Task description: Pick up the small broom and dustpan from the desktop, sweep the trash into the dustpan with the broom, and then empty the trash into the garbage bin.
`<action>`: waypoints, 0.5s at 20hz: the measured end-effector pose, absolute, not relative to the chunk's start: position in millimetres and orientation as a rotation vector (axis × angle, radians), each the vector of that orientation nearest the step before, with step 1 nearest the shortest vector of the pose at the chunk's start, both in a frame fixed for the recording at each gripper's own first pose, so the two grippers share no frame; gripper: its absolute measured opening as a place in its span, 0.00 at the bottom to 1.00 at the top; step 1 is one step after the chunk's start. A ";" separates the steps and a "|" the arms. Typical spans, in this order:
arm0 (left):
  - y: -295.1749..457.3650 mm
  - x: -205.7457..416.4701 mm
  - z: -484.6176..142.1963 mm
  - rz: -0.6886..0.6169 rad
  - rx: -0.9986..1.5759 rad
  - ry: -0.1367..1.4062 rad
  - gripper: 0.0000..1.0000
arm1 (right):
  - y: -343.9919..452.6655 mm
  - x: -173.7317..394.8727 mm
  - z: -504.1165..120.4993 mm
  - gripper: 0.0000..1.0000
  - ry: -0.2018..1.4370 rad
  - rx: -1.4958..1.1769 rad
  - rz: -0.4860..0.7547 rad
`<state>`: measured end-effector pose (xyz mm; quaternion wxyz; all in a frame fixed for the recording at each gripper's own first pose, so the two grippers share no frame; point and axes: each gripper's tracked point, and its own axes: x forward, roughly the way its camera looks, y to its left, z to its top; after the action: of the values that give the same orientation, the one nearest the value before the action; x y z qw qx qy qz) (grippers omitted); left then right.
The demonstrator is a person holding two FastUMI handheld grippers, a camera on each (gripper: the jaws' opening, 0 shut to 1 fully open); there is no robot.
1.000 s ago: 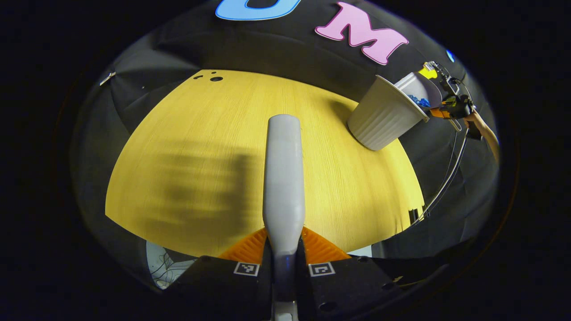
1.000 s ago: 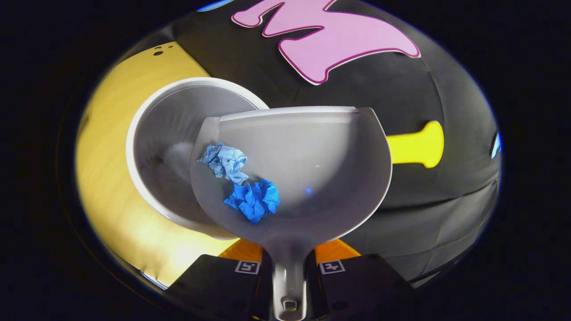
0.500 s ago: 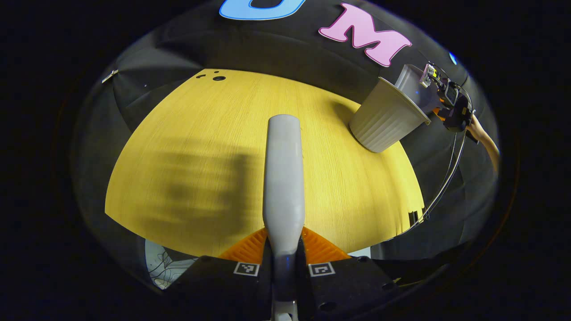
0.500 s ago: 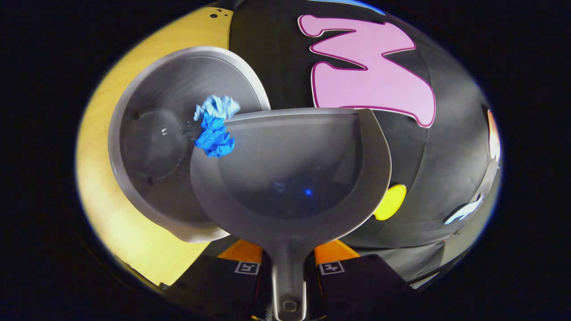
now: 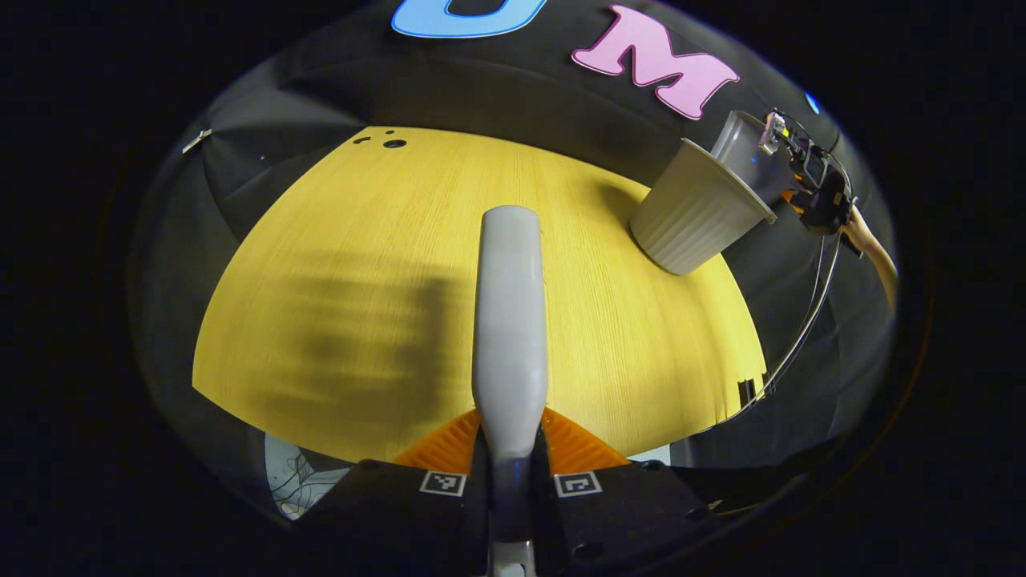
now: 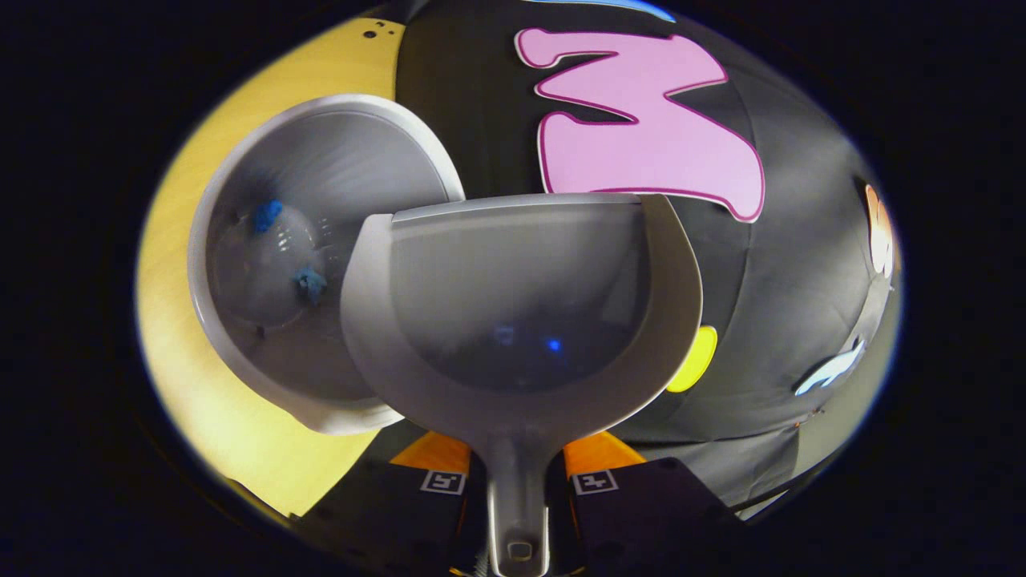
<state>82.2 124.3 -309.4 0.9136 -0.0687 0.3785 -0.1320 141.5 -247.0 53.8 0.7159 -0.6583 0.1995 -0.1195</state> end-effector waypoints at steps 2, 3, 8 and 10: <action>124.7 84.6 -309.0 -0.266 -0.137 0.770 0.26 | -250.2 137.8 55.8 0.33 0.474 -1.339 -0.266; 126.2 86.3 -307.9 -0.261 -0.129 0.767 0.26 | -251.6 135.5 57.5 0.33 0.487 -1.282 -0.273; 134.4 97.4 -305.7 -0.230 -0.073 0.740 0.25 | -247.9 100.5 62.7 0.34 0.512 -1.004 -0.267; 135.5 99.9 -307.1 -0.220 -0.077 0.739 0.29 | -243.0 80.3 65.7 0.33 0.510 -0.913 -0.258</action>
<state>99.9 135.5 -307.1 0.9259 -0.0377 0.3601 -0.1075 80.3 -243.0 65.7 0.8585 -0.4348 0.2427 -0.1227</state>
